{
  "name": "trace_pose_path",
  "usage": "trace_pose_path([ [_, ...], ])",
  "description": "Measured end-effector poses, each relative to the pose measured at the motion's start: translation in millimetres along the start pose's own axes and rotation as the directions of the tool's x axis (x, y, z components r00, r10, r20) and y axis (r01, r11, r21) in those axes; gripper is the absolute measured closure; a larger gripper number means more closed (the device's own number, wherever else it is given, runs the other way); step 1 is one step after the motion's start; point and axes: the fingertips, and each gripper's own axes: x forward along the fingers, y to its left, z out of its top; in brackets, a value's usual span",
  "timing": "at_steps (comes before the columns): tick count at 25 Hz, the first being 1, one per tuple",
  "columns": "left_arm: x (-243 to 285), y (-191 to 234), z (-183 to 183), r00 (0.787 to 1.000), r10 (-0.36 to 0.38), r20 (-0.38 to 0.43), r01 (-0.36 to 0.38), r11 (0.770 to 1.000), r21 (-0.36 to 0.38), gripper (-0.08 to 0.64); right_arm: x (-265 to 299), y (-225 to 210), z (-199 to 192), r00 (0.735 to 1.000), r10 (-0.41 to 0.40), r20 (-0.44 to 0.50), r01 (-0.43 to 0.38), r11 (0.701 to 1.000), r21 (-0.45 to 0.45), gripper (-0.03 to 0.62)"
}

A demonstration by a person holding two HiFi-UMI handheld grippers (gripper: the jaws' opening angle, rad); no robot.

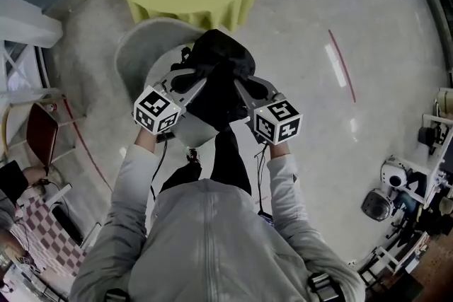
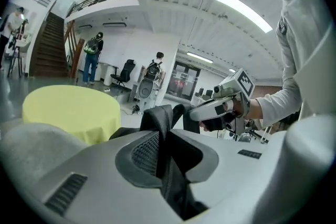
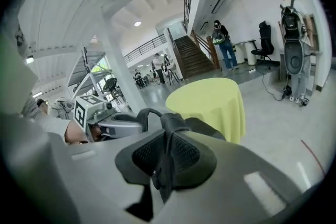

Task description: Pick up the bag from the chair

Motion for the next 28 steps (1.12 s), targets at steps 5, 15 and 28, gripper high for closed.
trace_pose_path([
  [5, -17.9, -21.2, 23.7, 0.997, 0.013, 0.077, -0.012, 1.0, -0.006, 0.512, -21.0, 16.9, 20.0, 0.998, -0.021, 0.052, 0.021, 1.0, 0.001, 0.555],
  [15, -94.6, -72.5, 83.3, 0.97, 0.019, 0.242, -0.031, 0.998, 0.046, 0.514, -72.9, 96.7, 51.0, 0.988, -0.012, 0.155, 0.023, 0.997, -0.072, 0.555],
  [28, -153.9, -144.1, 182.2, 0.923, 0.062, 0.381, -0.149, 0.968, 0.202, 0.514, -171.0, 167.3, 128.2, 0.94, -0.058, 0.336, 0.15, 0.956, -0.253, 0.555],
])
